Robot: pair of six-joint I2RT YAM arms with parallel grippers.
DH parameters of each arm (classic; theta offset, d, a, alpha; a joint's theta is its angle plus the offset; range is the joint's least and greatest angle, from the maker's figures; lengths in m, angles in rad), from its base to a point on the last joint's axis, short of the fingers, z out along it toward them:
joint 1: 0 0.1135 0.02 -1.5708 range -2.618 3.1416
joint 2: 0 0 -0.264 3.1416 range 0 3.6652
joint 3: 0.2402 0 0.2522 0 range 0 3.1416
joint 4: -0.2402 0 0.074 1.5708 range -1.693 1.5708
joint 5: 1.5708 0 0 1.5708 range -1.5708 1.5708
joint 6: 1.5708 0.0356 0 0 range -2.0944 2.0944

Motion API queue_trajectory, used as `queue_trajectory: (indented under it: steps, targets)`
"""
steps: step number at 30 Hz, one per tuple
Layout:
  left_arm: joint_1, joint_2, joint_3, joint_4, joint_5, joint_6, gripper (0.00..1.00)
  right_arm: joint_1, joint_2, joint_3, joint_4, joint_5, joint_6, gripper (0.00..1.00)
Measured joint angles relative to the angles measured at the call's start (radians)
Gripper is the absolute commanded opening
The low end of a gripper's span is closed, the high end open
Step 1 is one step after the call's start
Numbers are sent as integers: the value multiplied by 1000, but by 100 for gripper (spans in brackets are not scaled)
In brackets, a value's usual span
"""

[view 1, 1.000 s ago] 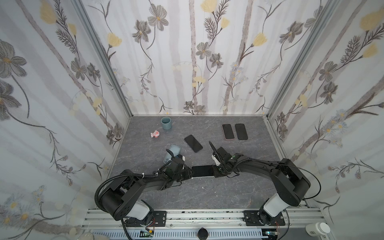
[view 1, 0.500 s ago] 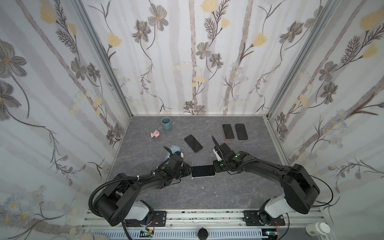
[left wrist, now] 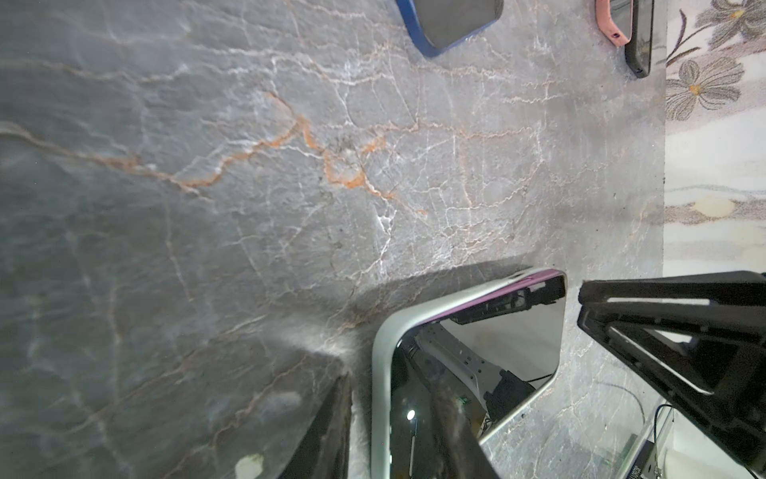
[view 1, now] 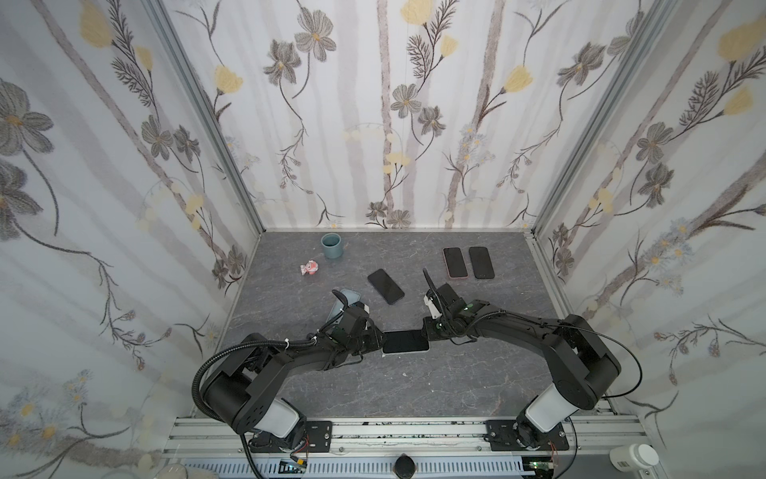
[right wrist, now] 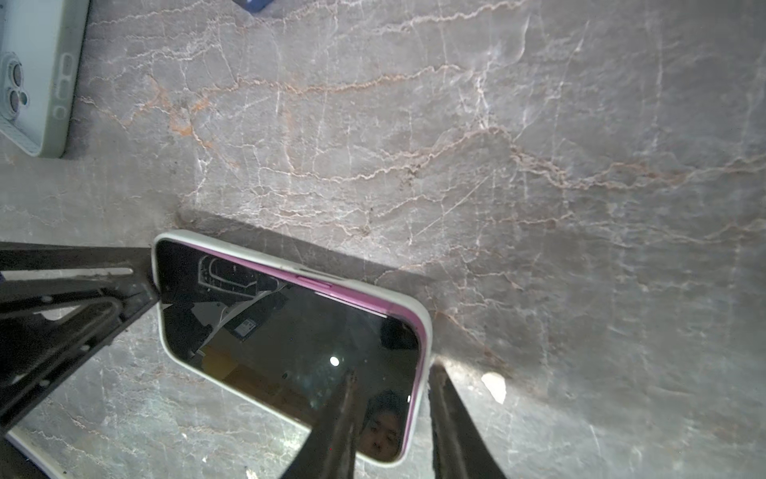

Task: Put the phone into the phone case

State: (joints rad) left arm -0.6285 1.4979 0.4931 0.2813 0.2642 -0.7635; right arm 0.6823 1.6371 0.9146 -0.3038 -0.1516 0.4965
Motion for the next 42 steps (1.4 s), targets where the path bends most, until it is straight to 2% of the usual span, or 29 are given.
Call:
queue_trajectory:
  steps: [11,17,23,26,29,33,42]
  targets:
    - [-6,39,20,18,32,0,32,39,-80,-123,32,-45,38,26]
    - [-21,60,33,33,46,-1,32,105,-123,-137,66,-69,65,26]
    - [-24,41,27,25,43,-2,35,118,-153,-146,80,-95,88,27]
    - [-24,28,27,20,24,0,35,108,-177,-143,78,-97,90,32]
    - [-23,26,32,10,14,4,35,64,-177,-137,78,-74,90,34]
    - [-23,47,48,10,10,18,35,13,-140,-137,76,-48,70,34]
    - [-23,100,75,32,37,31,35,-3,-100,-171,129,-79,45,31]
